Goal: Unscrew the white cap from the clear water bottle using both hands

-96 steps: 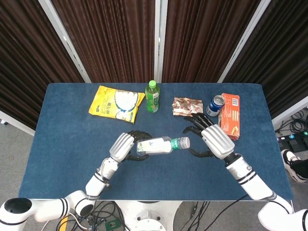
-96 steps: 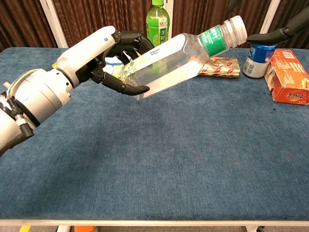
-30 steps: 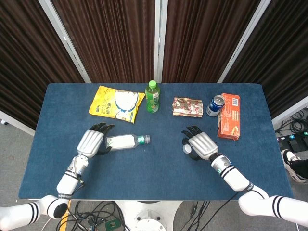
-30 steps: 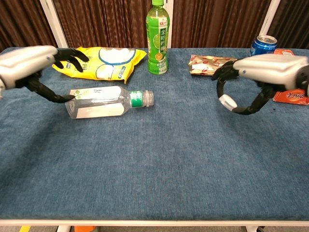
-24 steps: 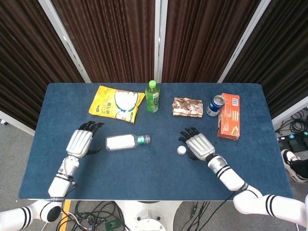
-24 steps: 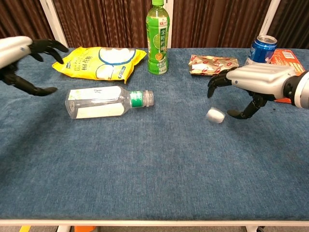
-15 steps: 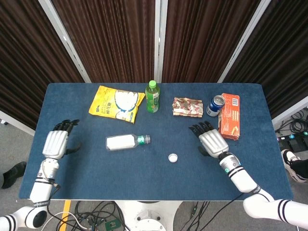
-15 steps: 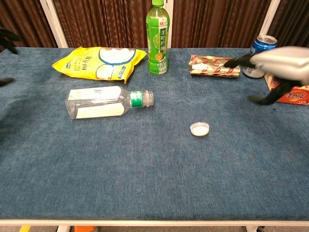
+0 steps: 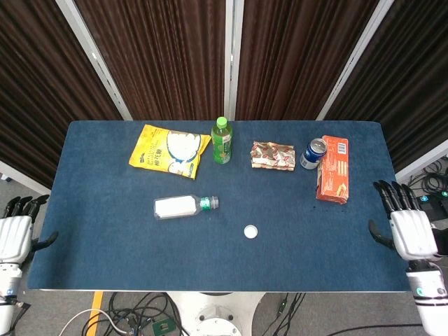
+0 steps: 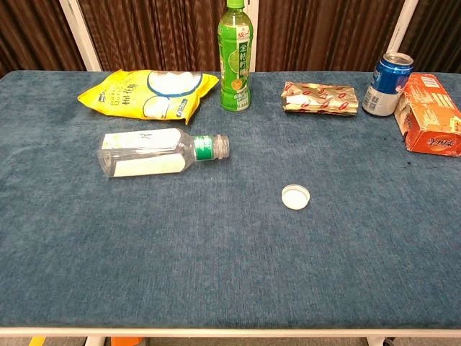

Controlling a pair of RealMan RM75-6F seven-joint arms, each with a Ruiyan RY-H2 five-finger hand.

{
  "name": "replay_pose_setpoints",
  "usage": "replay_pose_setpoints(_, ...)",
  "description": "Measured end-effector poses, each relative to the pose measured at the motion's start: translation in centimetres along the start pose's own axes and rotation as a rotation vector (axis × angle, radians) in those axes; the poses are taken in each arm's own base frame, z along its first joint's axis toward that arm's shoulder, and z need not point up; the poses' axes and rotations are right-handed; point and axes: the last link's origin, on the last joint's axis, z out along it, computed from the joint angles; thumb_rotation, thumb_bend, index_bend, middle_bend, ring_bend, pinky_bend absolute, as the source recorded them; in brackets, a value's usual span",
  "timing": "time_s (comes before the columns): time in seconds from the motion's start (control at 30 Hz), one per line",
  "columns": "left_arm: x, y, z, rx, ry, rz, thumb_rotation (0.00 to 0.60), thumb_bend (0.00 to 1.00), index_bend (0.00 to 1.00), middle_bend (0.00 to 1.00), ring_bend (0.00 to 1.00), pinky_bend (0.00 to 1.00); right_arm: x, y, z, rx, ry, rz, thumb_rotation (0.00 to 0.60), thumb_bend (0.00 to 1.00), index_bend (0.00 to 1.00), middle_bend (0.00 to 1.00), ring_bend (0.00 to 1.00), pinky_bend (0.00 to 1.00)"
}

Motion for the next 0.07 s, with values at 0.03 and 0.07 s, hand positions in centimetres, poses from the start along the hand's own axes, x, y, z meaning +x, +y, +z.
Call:
replay_pose_setpoints(0.03, 0.11, 0.07, -0.72, 0.006, -0.004, 0.000, 0.600, 0.20, 0.16, 0.23, 0.13, 0.11, 0.16, 0.37, -0.74, -0.007, 0.002, 0.006, 0.600, 0.35, 0.03, 0.06, 0.00, 0.00)
replay_pose_setpoints(0.07, 0.21, 0.13, -1.22, 0.010, -0.003, 0.000, 0.600, 0.20, 0.16, 0.23, 0.12, 0.11, 0.29, 0.63, -1.33, -0.010, 0.002, 0.011, 0.600, 0.36, 0.03, 0.06, 0.00, 0.00)
